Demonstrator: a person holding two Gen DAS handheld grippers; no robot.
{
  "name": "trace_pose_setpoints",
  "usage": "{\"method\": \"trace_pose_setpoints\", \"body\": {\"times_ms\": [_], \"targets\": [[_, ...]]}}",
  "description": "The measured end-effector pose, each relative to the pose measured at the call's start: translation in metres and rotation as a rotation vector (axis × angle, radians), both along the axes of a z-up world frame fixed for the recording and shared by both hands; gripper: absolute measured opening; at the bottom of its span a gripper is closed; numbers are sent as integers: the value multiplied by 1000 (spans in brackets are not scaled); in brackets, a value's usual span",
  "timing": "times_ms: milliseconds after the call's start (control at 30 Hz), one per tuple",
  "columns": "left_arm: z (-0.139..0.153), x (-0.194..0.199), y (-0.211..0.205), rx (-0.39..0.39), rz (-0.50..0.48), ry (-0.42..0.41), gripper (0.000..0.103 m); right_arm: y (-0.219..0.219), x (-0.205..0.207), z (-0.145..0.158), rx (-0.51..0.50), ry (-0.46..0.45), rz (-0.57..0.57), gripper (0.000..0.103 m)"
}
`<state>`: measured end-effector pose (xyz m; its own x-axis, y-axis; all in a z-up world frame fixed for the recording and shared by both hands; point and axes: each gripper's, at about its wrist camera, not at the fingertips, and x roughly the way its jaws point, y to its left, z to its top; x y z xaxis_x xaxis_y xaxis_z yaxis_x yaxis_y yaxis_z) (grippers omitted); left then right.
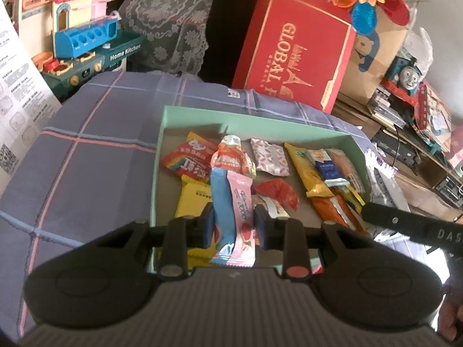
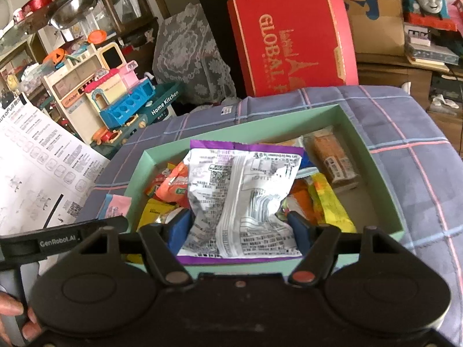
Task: Organize snacks
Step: 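Carry both snacks into the green box and open both tools, then grasp red candy packet with right tool while left tool grasps gold-edged brown chocolate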
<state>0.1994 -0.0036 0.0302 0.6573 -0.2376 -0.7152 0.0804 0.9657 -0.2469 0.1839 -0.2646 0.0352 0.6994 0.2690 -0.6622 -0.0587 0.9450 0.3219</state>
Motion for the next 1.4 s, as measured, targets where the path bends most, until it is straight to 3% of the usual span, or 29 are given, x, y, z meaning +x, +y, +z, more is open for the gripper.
{"method": "trace_pose_setpoints", "body": {"times_ms": [267, 300, 333, 400, 433, 500, 1000, 1400], "targets": [[-18, 15, -4, 16, 13, 32, 29, 12, 27, -19, 20, 46, 3, 73], [-19, 15, -6, 23, 18, 31, 41, 12, 29, -20, 23, 51, 11, 74], [-20, 15, -7, 29, 24, 33, 65, 14, 31, -22, 25, 58, 20, 77], [-21, 13, -8, 43, 40, 22, 89, 15, 31, -23, 31, 61, 31, 94], [-20, 10, -8, 50, 44, 12, 95, 15, 30, -22, 28, 51, 26, 102], [-19, 6, -10, 57, 41, 7, 101, 14, 27, -19, 14, 31, 16, 103], [-12, -28, -15, 39, 31, 26, 103, -6, -12, -11, 0, 32, -20, 103], [-17, -77, -38, 73, -69, 52, 103, -36, -68, -9, 15, 34, -83, 103]]}}
